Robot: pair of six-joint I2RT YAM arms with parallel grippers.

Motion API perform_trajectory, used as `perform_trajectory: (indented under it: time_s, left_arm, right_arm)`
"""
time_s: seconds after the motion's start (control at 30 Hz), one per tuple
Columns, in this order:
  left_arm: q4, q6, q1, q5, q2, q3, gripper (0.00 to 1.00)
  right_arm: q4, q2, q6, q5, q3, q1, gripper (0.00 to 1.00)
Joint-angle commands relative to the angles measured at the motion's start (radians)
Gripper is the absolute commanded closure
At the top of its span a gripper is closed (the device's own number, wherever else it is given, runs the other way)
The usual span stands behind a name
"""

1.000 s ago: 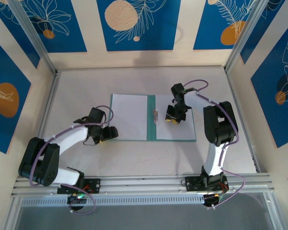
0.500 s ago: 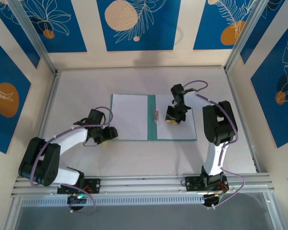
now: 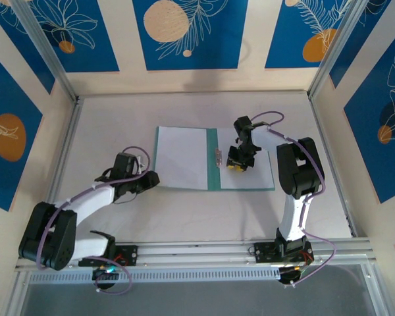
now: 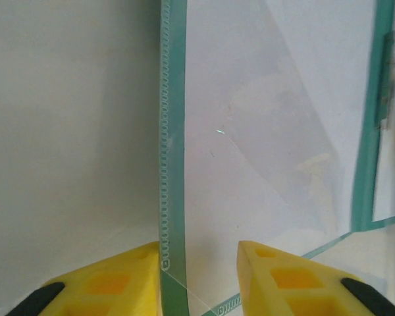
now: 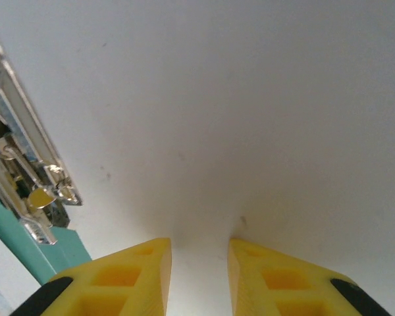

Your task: Put the files into the folder

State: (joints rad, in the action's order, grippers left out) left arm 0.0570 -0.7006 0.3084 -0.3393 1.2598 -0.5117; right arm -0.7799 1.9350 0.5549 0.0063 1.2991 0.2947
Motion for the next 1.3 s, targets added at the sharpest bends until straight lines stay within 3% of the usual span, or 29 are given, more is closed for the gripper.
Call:
perform_trajectory:
  time_s: [0.0,0.13,0.3,0.57,0.8,0.93,1.1,1.27]
  left_arm:
    - [-0.112,-0.002,-0.007,-0.036,-0.018,0.021,0.7]
    - [-0.238,-0.034,-0.007,-0.09,0.014,0.039,0.88]
    - [-0.201,-0.012,-0.008,-0.058,0.004,0.017,0.93]
    - [0.267,0.143,-0.006,0.174,-0.15,-0.2,1.0]
    - [0.657,0.264,0.008,0.385,-0.177,-0.469,1.0]
    - [0.833,0.298,0.088,0.559,-0.115,-0.611,1.0]
    - [0.995,0.26,0.268,0.822,-0.005,-0.78,1.0]
    - [1.049,0.253,0.406,0.923,0.136,-0.906,1.0]
  right_arm:
    - [-0.012,0.011,-0.01,-0.03,-0.003,-0.006,0.69]
    - [-0.021,-0.006,-0.011,-0.038,0.003,-0.005,0.69]
    - [-0.068,-0.082,-0.016,-0.043,0.033,-0.007,0.69]
    - [-0.16,-0.239,-0.032,-0.067,0.113,-0.018,0.69]
    - [-0.123,-0.386,0.0,-0.282,0.079,-0.091,0.68]
    - [-0.136,-0.447,-0.005,-0.336,0.076,-0.117,0.67]
    - [-0.118,-0.496,-0.001,-0.397,0.04,-0.16,0.67]
    - [-0.104,-0.516,0.005,-0.419,0.01,-0.19,0.67]
